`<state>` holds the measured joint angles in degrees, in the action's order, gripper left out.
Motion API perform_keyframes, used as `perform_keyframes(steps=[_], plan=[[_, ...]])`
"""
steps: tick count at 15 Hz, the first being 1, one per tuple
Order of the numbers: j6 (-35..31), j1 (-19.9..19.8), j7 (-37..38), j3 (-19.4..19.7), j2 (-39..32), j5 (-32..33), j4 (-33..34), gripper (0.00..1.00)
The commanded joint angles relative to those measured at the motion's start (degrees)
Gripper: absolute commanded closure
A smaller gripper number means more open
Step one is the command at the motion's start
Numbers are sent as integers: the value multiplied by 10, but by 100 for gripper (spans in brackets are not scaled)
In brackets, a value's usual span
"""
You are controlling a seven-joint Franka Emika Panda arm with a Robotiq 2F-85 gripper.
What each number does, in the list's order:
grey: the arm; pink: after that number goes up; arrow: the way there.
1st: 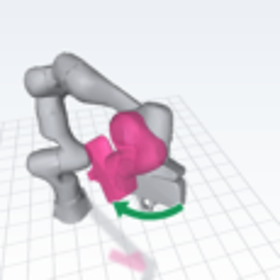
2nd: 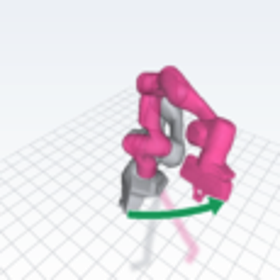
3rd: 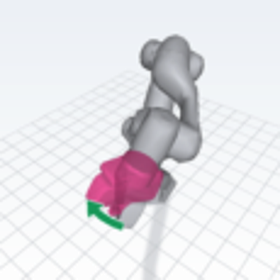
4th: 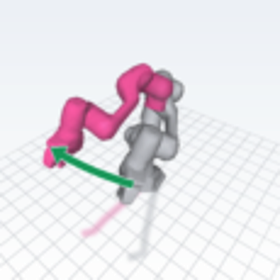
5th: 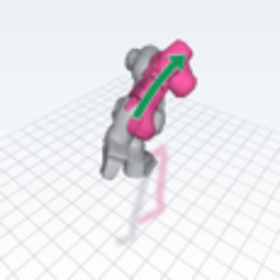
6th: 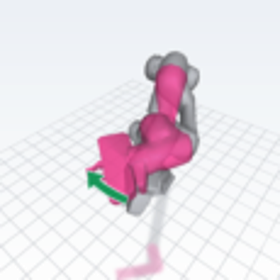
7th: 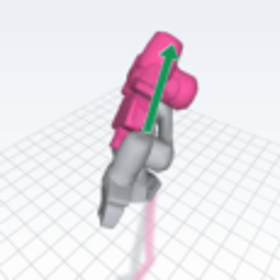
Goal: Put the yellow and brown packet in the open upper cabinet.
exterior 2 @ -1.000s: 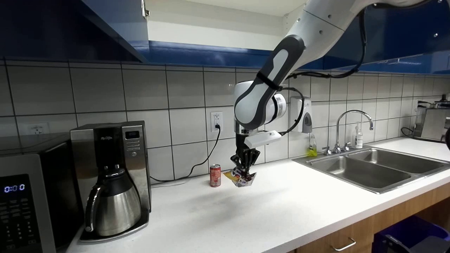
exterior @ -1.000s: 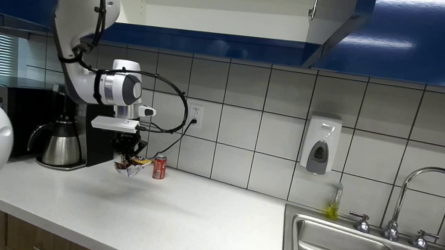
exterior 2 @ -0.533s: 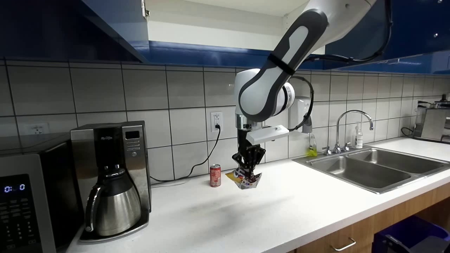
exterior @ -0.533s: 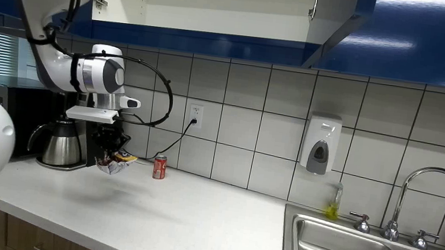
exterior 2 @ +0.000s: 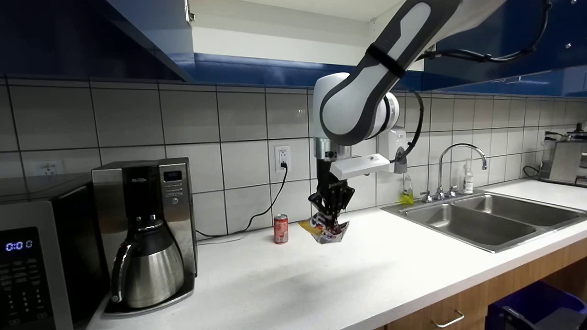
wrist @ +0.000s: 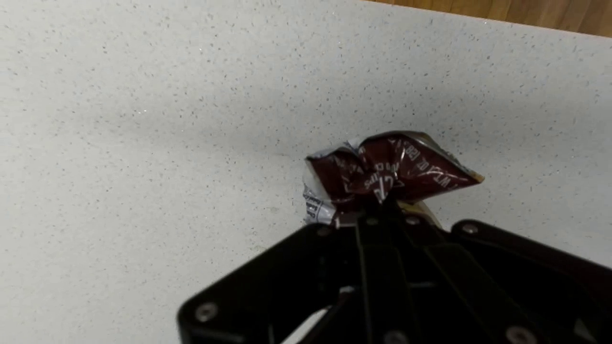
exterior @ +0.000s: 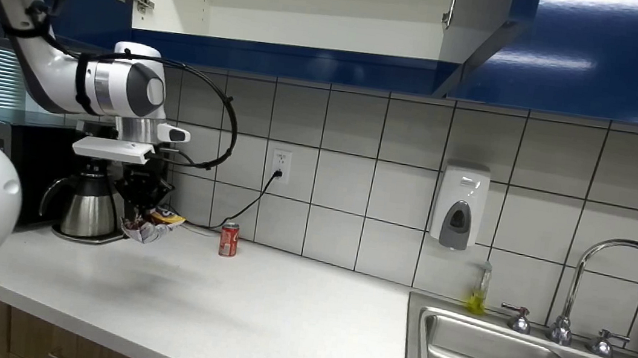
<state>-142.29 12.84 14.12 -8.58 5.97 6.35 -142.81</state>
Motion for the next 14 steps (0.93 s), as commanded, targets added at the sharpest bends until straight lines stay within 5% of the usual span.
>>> perform_keyframes(steps=[1, 14], plan=[[23, -5, -65, -6, 39, -31, -14, 100], [107, -13, -53, -12, 92, -28, -1, 100]])
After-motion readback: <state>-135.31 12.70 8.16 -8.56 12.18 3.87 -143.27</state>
